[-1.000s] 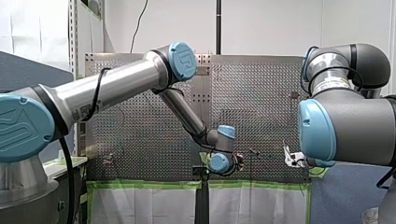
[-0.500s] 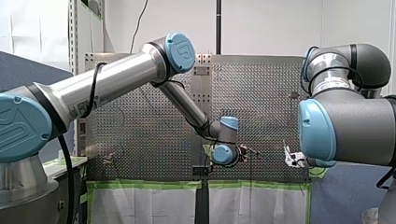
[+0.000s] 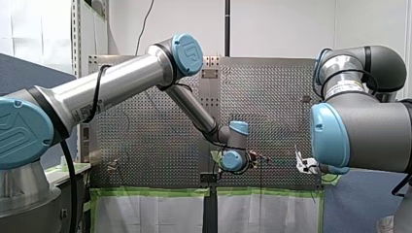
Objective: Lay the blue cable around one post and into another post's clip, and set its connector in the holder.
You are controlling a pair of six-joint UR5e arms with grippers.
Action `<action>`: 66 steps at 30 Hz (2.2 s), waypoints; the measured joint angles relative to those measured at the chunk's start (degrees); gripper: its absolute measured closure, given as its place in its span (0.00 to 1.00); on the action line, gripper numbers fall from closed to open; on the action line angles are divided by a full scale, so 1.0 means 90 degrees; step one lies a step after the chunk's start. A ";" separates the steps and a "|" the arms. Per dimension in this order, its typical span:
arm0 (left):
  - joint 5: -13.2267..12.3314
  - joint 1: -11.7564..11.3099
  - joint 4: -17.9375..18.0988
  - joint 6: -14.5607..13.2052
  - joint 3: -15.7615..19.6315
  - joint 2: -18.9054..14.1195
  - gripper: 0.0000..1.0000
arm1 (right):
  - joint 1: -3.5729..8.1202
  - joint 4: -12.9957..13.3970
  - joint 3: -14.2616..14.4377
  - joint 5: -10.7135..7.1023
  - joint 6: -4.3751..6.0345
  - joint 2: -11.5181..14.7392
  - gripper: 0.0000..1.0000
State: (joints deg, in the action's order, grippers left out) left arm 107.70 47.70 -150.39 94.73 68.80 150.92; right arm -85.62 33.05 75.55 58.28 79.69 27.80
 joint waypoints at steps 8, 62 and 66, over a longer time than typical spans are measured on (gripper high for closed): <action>0.0001 0.0004 0.0000 0.0001 0.0000 0.0001 0.00 | 0.0003 0.0023 -0.0001 -0.0008 0.0025 -0.0013 1.00; 0.1900 -0.0017 0.0548 -0.0424 0.2088 -0.2062 0.00 | -0.0021 0.0082 -0.0002 -0.0019 0.0141 -0.0052 1.00; 0.1904 -0.0022 0.0537 -0.0382 0.2353 -0.2327 0.00 | -0.0030 0.0099 -0.0003 -0.0019 0.0154 -0.0060 1.00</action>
State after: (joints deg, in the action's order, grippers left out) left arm 124.84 47.50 -145.56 91.29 89.98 129.97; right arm -85.89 33.94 75.52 58.10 81.07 27.26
